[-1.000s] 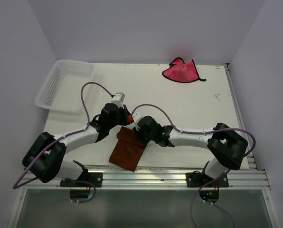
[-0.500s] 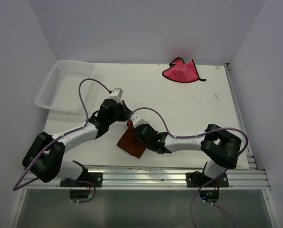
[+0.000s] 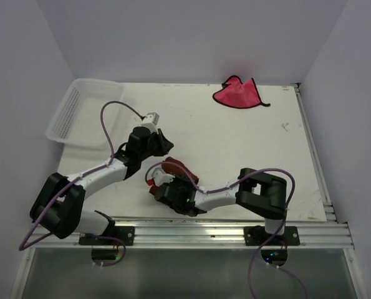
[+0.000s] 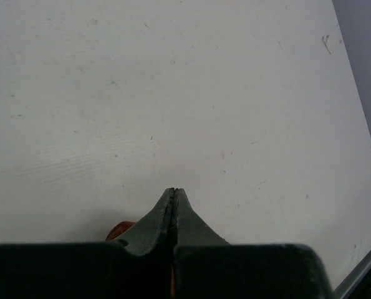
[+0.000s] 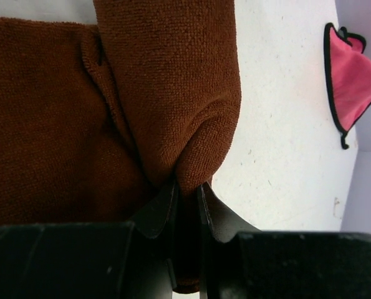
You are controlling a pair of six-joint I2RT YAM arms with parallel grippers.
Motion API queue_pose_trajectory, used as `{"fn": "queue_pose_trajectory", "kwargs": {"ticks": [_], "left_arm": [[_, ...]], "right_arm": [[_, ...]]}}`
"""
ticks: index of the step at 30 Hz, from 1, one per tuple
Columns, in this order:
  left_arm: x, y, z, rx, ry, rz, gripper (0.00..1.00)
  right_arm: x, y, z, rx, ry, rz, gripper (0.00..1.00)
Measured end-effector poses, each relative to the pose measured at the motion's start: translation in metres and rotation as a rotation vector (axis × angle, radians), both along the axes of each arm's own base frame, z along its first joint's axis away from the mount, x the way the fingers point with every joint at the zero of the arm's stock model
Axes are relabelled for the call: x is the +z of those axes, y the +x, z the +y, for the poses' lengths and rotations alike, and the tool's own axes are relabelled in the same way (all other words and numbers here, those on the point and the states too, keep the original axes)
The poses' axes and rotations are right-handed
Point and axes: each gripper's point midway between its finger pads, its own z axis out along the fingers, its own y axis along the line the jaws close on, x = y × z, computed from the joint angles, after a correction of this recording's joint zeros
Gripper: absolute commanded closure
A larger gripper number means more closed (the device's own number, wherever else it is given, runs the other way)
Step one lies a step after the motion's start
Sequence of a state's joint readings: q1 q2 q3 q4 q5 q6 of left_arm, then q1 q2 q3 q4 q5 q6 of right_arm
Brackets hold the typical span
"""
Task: Roll the towels
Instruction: Roll the towel
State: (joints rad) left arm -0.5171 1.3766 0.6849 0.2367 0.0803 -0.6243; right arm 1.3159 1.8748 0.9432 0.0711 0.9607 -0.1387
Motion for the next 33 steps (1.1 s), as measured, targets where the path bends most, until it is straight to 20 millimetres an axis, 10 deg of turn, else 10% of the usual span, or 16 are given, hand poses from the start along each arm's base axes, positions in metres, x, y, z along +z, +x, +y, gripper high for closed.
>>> {"fn": "queue_pose_trajectory", "kwargs": {"ticks": [13,24,33], "left_arm": [[-0.005,-0.018,-0.006,-0.064,-0.024,0.020,1.00],[-0.055,-0.068,-0.002,-0.122,-0.004,0.136,1.00],[-0.078,-0.064,0.006,-0.070,0.042,0.156,1.00]], "right_arm": [[-0.008,-0.021,0.025,0.048,-0.226,-0.051,0.93],[-0.009,-0.025,0.023,0.052,-0.275,-0.056,0.91],[-0.008,-0.027,0.018,0.062,-0.259,-0.061,0.82]]}}
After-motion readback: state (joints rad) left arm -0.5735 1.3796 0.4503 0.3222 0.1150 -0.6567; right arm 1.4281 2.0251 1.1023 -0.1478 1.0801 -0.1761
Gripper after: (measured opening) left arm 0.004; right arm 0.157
